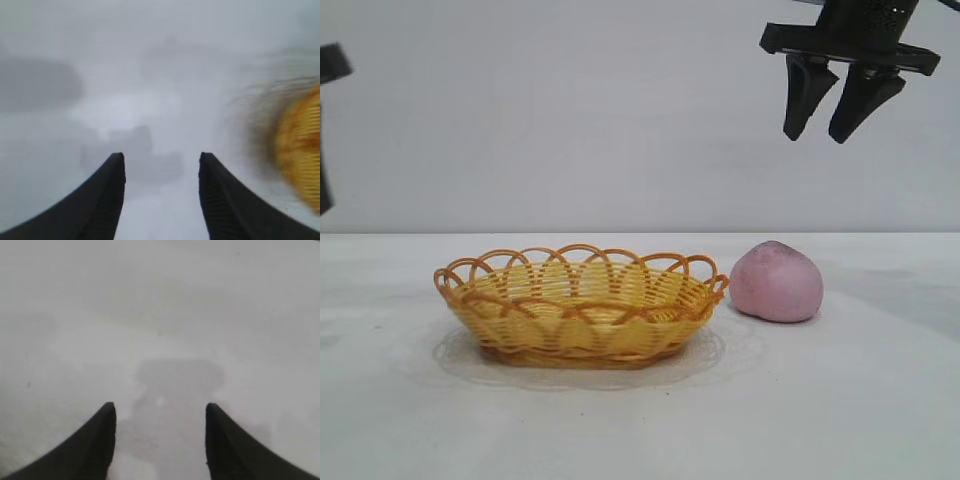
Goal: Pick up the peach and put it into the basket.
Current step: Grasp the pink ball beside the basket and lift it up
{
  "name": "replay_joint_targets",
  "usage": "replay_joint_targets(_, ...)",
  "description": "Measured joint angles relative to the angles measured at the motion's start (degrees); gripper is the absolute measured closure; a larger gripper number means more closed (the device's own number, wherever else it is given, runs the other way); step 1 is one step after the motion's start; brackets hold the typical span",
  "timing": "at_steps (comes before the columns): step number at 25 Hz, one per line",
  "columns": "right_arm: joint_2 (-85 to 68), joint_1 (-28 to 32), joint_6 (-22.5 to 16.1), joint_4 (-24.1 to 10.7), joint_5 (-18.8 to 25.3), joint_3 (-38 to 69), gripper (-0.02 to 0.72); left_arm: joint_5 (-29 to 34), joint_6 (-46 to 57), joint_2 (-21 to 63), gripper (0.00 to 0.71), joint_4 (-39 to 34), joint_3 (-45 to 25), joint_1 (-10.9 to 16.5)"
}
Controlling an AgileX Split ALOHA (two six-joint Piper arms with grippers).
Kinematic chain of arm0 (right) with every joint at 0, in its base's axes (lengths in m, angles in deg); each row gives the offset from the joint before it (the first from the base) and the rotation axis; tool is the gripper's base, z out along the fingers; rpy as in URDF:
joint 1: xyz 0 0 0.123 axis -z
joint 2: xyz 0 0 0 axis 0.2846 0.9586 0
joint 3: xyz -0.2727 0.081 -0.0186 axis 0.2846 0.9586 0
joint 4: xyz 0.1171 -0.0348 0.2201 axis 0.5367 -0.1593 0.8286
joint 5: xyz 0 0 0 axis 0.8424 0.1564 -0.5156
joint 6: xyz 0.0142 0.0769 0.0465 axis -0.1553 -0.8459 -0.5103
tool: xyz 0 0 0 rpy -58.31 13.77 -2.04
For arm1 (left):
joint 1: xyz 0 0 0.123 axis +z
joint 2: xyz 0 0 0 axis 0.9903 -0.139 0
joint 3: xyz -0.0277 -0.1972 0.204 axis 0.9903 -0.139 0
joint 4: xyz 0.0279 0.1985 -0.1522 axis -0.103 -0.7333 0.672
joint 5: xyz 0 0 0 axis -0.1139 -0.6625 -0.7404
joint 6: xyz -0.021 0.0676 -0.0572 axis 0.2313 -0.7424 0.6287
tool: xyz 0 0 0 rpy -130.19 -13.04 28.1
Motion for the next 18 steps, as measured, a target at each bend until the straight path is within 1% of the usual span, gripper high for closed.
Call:
replay_joint_targets(1, 0.0, 0.0, 0.1, 0.1, 0.0, 0.0, 0.325, -0.6, 4.6, 0.0, 0.41, -5.8, 0.0, 0.0)
replay_joint_targets(3, 0.0, 0.0, 0.5, 0.3, 0.0, 0.0, 0.325, -1.1, 12.2, 0.4, 0.41, -14.8, 0.0, 0.0)
replay_joint_targets(4, 0.0, 0.0, 0.6, 0.3, 0.1, 0.0, 0.325, -1.1, 15.2, 1.1, 0.41, -18.0, 0.0, 0.1)
replay_joint_targets(5, 0.0, 0.0, 0.6, 0.3, 0.1, 0.0, 0.325, -1.0, 17.2, 2.1, 0.41, -19.7, 0.0, 0.1)
replay_joint_targets(8, 0.0, 0.0, 0.7, 0.7, 0.2, 0.0, 0.325, -0.4, 19.4, 7.5, 0.41, -21.4, -0.4, 0.0)
replay_joint_targets(10, 0.0, 0.0, 0.7, 0.9, 0.3, 0.0, 0.325, 0.6, 19.6, 13.3, 0.41, -21.9, -2.3, -1.0)
replay_joint_targets(13, 0.0, 0.0, 0.8, 1.3, 1.5, 0.0, 0.325, 3.3, 20.8, 24.8, 0.41, -22.1, -6.6, -3.9)
replay_joint_targets(16, 0.0, 0.0, 1.1, 2.3, 2.7, 0.0, 0.325, 8.3, 23.0, 37.9, 0.41, -22.1, -11.9, -7.2)
replay_joint_targets(18, 0.0, 0.0, 1.8, 3.2, 3.4, 0.0, 0.325, 12.6, 24.4, 45.6, 0.41, -22.1, -15.0, -8.4)
